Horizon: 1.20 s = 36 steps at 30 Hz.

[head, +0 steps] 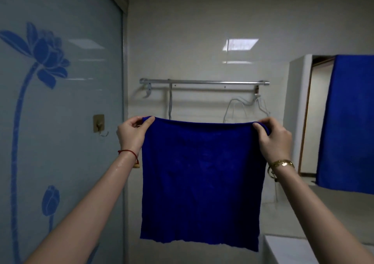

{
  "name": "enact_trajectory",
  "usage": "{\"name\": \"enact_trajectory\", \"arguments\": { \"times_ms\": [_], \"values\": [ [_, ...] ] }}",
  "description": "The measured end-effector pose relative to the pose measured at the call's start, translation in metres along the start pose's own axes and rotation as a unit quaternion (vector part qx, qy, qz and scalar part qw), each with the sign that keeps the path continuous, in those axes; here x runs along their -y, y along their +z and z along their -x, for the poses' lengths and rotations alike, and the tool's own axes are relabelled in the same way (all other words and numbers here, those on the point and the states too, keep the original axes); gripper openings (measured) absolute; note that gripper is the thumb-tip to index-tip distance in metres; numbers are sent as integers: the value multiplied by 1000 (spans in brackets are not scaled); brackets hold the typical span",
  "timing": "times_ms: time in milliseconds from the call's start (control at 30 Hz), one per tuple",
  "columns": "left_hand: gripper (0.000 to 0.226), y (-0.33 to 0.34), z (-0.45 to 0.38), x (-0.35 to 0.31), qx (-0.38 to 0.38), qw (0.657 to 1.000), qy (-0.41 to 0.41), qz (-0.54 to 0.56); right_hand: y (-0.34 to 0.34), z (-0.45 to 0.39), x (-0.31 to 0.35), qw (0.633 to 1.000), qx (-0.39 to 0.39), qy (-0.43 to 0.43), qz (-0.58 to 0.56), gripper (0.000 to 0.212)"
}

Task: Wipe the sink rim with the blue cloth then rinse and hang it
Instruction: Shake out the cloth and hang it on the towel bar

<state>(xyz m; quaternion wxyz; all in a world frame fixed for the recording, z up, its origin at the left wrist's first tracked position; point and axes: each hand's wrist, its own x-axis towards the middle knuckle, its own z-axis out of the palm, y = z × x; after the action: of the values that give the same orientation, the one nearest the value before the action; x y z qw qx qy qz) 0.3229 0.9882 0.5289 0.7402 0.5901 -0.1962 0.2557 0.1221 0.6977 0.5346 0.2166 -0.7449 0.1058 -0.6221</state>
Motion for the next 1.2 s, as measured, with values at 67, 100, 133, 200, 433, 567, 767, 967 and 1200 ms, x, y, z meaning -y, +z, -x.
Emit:
{"name": "enact_trajectory", "arguments": {
  "times_ms": [67,100,133,200,433,567,767,967,1200],
  "values": [
    [31,19,-30,-10,0,1000,17,0,12,-37,-5,1000,-9,-5,-1,13],
    [32,29,-46,-15,3,1000,28,-1,20,-56,-7,1000,-18,-5,1,14],
    [31,39,-62,-20,8,999,40,2,27,-75,-8,1000,-28,-6,5,14],
    [30,61,-94,-31,13,998,65,10,42,-115,-11,999,-45,-13,8,16],
    [48,132,-230,-65,13,992,119,44,99,-261,-3,994,-87,-61,14,22],
    [50,174,-316,-90,17,987,134,83,128,-347,12,990,-114,-83,15,27],
    [50,230,-425,-135,31,979,167,117,157,-462,37,983,-165,-82,-16,32],
    [53,273,-498,-168,81,975,150,144,183,-540,45,984,-162,-50,-61,32],
    [60,295,-538,-148,103,974,127,158,214,-564,28,987,-140,-48,-58,34]
  ]
}}
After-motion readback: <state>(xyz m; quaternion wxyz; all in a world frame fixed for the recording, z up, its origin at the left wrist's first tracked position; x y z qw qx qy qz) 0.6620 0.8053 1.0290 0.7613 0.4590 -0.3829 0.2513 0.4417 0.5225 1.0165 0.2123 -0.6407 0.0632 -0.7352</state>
